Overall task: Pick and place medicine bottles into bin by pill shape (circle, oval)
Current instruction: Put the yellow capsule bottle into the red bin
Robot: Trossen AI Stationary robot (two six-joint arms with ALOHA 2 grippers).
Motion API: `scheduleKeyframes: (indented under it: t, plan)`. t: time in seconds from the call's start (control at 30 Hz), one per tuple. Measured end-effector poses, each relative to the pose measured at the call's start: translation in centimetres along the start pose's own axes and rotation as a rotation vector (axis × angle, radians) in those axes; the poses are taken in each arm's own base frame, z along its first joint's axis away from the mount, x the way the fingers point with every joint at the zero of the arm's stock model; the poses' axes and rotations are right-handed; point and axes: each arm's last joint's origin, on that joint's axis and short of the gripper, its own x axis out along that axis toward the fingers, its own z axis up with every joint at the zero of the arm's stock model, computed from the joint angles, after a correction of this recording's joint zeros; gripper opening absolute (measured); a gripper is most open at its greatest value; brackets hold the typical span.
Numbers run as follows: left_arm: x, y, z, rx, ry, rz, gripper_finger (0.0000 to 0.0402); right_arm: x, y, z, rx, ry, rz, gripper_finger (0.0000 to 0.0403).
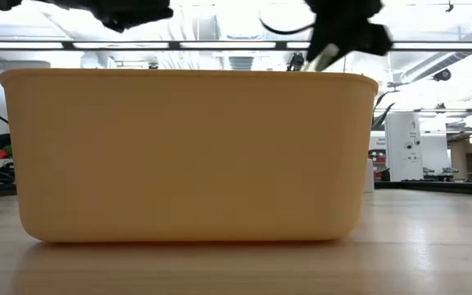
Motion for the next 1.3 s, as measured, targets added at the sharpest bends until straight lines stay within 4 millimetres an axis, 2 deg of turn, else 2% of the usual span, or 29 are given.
scheduleKeyframes:
  t: [0.27, 0.47, 0.63, 0.93, 1.2, 1.3]
  plan:
    - [0.5, 0.6, -1.0, -0.031, 0.062, -0.118, 0.0235, 3.7, 3.7, 3.2, -0.213, -0.001, -0.012, 0.0102]
    - [0.7, 1.0, -1.7, -0.042, 0.128, -0.105, 0.0235, 5.0, 6.0, 5.4, -0.328, -0.019, 0.031, 0.0102]
    - [1.2, 1.1, -2.1, -0.059, 0.142, -0.131, 0.0235, 5.4, 7.6, 6.9, -0.406, -0.056, 0.063, 0.0102]
    - [3.3, 0.9, -3.2, -0.064, 0.174, -0.200, 0.0235, 5.4, 9.4, 8.8, -0.496, -0.112, 0.091, 0.0102]
    - [4.7, 0.3, -3.7, -0.047, 0.213, -0.269, 0.0234, 5.0, 9.8, 9.5, -0.527, -0.128, 0.095, 0.0102]
    - [4.9, 0.3, -3.7, -0.034, 0.216, -0.271, 0.0221, 4.6, 9.6, 9.5, -0.527, -0.127, 0.092, 0.0102]
